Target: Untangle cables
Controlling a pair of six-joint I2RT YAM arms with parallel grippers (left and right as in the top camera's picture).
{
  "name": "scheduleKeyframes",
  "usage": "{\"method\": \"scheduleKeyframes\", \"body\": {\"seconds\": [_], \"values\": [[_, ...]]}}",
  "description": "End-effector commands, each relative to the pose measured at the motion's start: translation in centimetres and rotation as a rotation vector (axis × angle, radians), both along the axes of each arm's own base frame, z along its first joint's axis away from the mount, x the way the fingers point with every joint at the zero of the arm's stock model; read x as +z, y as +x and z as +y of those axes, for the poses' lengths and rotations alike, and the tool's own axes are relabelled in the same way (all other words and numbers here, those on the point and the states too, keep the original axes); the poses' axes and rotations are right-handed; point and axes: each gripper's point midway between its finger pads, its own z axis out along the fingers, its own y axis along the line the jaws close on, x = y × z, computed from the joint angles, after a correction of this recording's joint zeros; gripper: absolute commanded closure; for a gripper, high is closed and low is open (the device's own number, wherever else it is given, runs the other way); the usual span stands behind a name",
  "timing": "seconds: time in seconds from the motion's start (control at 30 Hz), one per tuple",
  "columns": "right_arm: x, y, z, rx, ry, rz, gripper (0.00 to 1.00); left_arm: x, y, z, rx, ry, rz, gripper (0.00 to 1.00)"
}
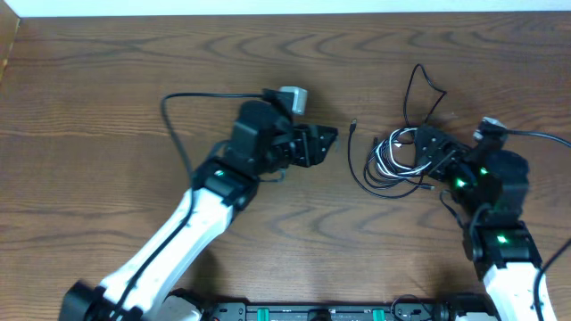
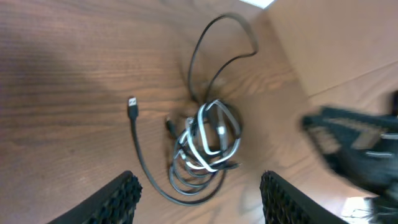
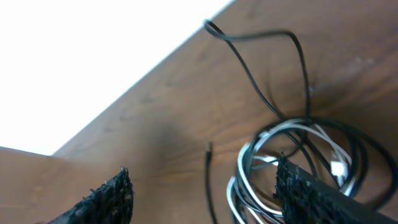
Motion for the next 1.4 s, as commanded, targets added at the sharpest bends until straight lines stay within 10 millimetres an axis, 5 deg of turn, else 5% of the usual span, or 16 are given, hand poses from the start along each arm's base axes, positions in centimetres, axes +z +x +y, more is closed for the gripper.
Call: {"method": "scheduleKeyframes", "body": {"seconds": [0.0, 0.13, 0.2, 0.27, 0.43, 0.73, 0.83, 0.93, 1.17, 1.37], "values": [[2.6, -0.8, 0.2, 0.040, 0.041, -0.075, 0.28, -1.9, 1.5, -2.0, -0.030, 0.077, -0.087, 0.38], [3.9, -1.3, -0.4, 0.024, 0.034, -0.119, 0.26, -4.1, 1.6, -6.0, -0.139, 0.096, -0.189, 0.38], [4.0, -1.3, -0.4, 0.023, 0.034, -0.124, 0.25, -5.4, 1.1, -8.3, -0.203, 0.117, -0.258, 0.29], [3.7, -1.5, -0.3, 0.030, 0.039, -0.110, 0.25, -7.2, 1.2, -10.2, -0.185, 0.141, -0.299, 0.22], [2.5, -2.0, 0.2, 0.054, 0.052, -0.054, 0.25, -10.0, 0.7, -13.5, -0.194, 0.172, -0.419, 0.21], [2.1, -3.3, 2.9, 0.208, 0.122, -0.015, 0.27, -16.5, 2.1, -15.5, -0.167, 0.200, -0.426, 0.21], [0.4, -4.2, 3.0, 0.218, 0.114, 0.059, 0.28, -18.9, 2.4, -15.9, -0.176, 0.226, -0.398, 0.22], [-1.0, -4.9, 3.1, 0.234, 0.083, 0.112, 0.30, -20.1, 2.2, -15.6, -0.186, 0.256, -0.366, 0.32], [-3.4, -6.6, 3.1, 0.236, 0.085, 0.234, 0.30, -23.1, 1.2, -14.0, -0.204, 0.361, -0.267, 0.89], [-5.1, -7.5, 2.4, 0.196, 0.074, 0.322, 0.31, -21.6, 1.2, -13.9, -0.204, 0.363, -0.264, 0.92]]}}
